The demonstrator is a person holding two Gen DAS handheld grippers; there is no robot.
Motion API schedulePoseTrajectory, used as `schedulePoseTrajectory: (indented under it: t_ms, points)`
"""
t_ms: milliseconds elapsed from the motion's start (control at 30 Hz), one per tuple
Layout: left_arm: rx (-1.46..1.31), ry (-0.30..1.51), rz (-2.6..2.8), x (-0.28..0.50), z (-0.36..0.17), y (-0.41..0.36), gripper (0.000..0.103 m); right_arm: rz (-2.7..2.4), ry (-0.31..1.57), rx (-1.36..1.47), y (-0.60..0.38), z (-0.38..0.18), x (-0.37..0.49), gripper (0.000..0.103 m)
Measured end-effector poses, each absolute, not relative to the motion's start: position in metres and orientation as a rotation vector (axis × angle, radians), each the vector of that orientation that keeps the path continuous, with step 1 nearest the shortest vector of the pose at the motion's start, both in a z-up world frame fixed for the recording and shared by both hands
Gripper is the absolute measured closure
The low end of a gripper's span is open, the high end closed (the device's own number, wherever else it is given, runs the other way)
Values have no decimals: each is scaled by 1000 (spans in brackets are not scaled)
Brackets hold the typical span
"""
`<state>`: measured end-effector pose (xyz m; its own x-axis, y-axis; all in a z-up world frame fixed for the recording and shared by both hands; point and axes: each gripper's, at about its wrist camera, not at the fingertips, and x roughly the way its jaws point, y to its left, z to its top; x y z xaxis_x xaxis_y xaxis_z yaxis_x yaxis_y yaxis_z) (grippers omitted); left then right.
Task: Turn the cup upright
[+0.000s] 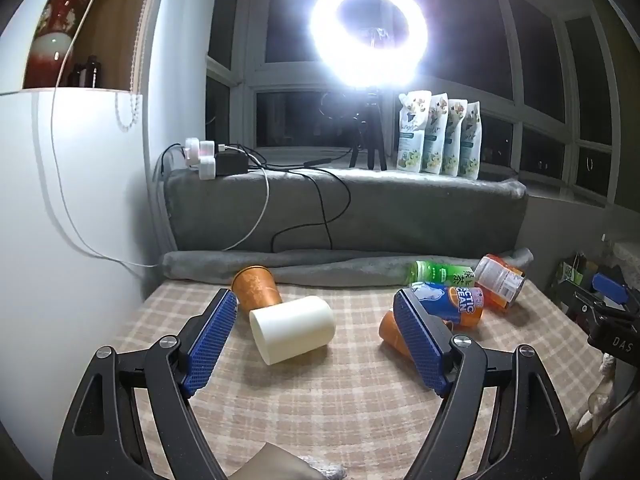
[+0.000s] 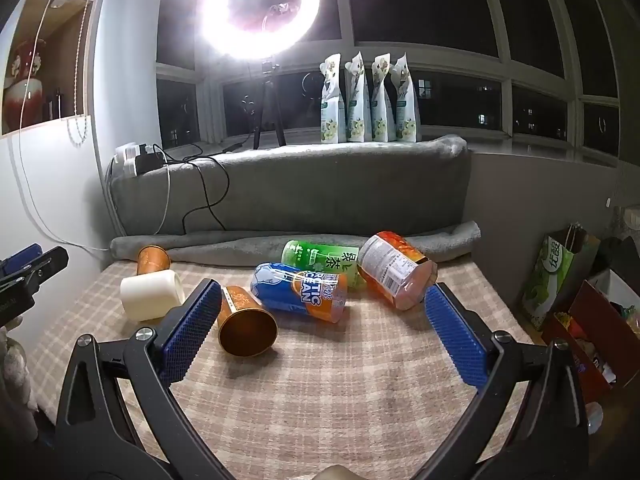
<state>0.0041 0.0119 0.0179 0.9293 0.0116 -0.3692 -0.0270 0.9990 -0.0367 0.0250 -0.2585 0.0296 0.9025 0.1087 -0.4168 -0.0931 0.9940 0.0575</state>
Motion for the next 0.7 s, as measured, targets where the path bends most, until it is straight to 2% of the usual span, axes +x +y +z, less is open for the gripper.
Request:
schedulePoseTrajectory:
  t_ms: [700]
  points:
    - [-29, 368, 22, 0, 13, 8, 22, 102, 430, 34, -257, 30, 27, 0]
